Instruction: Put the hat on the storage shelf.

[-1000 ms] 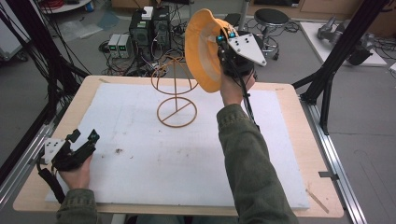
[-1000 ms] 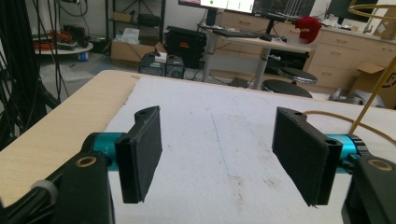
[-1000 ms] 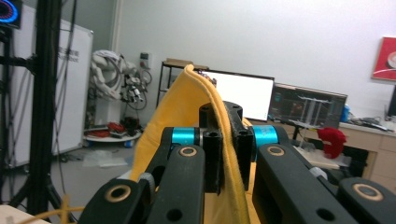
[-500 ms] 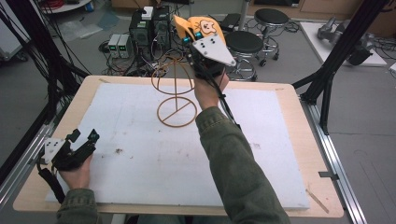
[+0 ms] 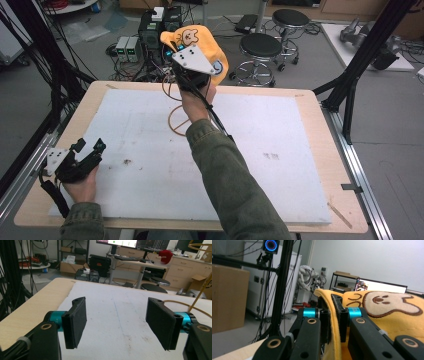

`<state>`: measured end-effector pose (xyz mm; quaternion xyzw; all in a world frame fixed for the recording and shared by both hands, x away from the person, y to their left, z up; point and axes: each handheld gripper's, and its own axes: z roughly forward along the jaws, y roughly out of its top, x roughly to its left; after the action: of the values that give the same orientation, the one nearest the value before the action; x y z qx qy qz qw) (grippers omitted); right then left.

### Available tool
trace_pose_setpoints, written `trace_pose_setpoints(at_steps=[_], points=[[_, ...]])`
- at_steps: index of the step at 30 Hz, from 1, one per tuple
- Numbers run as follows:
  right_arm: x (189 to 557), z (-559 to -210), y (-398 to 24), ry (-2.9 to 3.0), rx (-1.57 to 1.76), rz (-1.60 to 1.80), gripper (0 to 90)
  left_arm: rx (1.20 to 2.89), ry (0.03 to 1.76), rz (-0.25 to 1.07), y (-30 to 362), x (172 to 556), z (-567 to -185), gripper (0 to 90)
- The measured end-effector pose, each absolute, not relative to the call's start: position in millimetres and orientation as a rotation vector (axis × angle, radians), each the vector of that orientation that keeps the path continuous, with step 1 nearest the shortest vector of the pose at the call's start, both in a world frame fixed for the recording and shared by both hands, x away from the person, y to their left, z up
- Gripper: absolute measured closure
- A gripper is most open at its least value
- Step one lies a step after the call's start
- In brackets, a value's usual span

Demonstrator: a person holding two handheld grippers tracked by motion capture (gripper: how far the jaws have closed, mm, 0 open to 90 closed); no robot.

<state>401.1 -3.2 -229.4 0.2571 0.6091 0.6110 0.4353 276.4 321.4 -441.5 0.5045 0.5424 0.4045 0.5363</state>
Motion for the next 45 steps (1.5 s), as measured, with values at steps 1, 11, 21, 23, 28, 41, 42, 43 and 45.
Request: trace_pose_setpoints(at_steps=[1, 11, 21, 23, 28, 41, 42, 43, 45], points=[[401.5, -231.6, 0.3, 1.525, 0.626, 1.506, 84.9, 1.201, 1.291, 0.963, 321.4, 276.5, -441.6, 33.2], [405.0, -253.2, 32.9, 1.609, 0.537, 1.37, 82.3, 1.197, 1.289, 0.961, 321.4, 276.8, -441.7, 33.3], [408.3, -269.3, 50.6, 1.718, 0.604, 1.354, 82.6, 1.193, 1.29, 0.964, 321.8, 276.8, -441.7, 33.2], [408.7, -272.0, 53.0, 1.732, 0.606, 1.345, 82.6, 1.194, 1.293, 0.964, 321.9, 277.0, -441.8, 33.2], [412.5, -281.3, 59.3, 1.795, 0.587, 1.222, 82.6, 1.203, 1.292, 0.957, 321.0, 277.3, -442.0, 33.2], [421.0, -295.2, 61.8, 1.883, 0.629, 1.171, 82.4, 1.203, 1.291, 0.961, 321.6, 277.3, -442.1, 33.2], [420.8, -295.4, 61.5, 1.88, 0.626, 1.173, 82.3, 1.201, 1.291, 0.962, 321.7, 277.2, -442.1, 33.2], [420.3, -295.7, 61.2, 1.876, 0.626, 1.182, 82.3, 1.2, 1.293, 0.96, 321.6, 277.1, -442.0, 33.2], [419.8, -296.6, 59.8, 1.874, 0.639, 1.198, 82.1, 1.199, 1.293, 0.96, 321.7, 277.1, -442.0, 33.2]])
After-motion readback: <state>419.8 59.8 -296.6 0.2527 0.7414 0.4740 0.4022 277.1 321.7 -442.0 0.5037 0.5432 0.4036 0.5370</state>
